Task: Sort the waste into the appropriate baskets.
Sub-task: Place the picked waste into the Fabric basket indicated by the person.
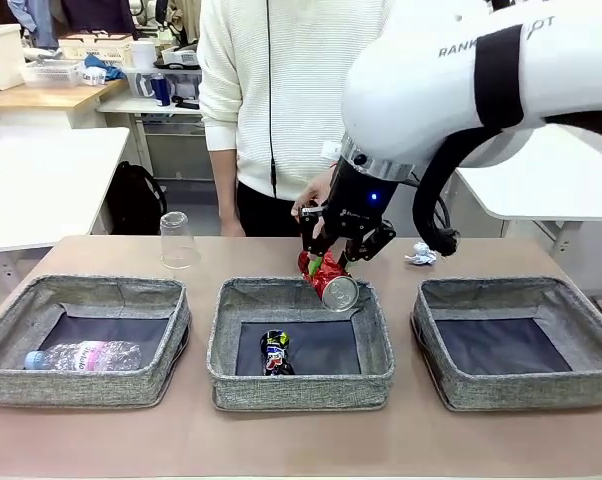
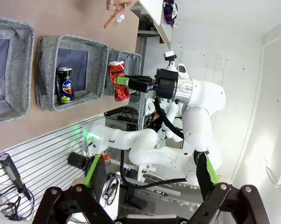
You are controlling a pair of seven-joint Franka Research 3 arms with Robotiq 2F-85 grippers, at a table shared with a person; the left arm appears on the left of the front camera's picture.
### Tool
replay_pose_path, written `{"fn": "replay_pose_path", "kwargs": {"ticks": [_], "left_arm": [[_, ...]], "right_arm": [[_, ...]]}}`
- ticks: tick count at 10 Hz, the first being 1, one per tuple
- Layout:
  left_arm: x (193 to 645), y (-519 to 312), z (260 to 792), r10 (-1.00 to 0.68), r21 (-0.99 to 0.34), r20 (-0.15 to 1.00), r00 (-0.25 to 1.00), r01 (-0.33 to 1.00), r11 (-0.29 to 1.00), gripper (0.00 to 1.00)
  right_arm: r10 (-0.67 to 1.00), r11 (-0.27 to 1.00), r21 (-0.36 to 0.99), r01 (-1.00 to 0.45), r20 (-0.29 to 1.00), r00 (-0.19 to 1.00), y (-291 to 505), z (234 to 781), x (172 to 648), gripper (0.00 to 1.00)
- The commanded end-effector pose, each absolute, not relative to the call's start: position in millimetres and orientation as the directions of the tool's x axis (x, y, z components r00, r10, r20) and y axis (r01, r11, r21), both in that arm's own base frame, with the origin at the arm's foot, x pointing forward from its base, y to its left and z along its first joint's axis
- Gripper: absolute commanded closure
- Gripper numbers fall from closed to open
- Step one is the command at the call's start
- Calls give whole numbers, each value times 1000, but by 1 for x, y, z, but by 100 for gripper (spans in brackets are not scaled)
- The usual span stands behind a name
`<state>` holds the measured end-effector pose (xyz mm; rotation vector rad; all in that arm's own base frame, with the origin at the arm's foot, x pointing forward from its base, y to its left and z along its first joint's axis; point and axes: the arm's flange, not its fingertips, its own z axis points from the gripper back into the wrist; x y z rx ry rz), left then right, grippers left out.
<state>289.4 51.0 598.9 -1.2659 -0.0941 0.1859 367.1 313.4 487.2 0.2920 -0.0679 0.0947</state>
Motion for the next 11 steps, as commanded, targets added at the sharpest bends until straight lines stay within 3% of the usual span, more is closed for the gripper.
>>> {"fn": "replay_pose_path", "kwargs": {"ticks": [1,3,4,11], "left_arm": [[287,54,600,179,-953,-18,984,-71,296,0],[287,54,600,179,-953,-18,984,-71,296,0],[287,54,600,179,-953,-18,984,-71,296,0],[287,54,600,179,-953,-18,984,-71,296,0]], "right_arm": [[105,937,322,-133,101,989,317,490,374,61],[93,939,319,-126,119,989,316,493,377,55],[106,935,327,-141,124,987,316,493,378,1],[55,926,366,-93,112,992,308,494,381,0]]}}
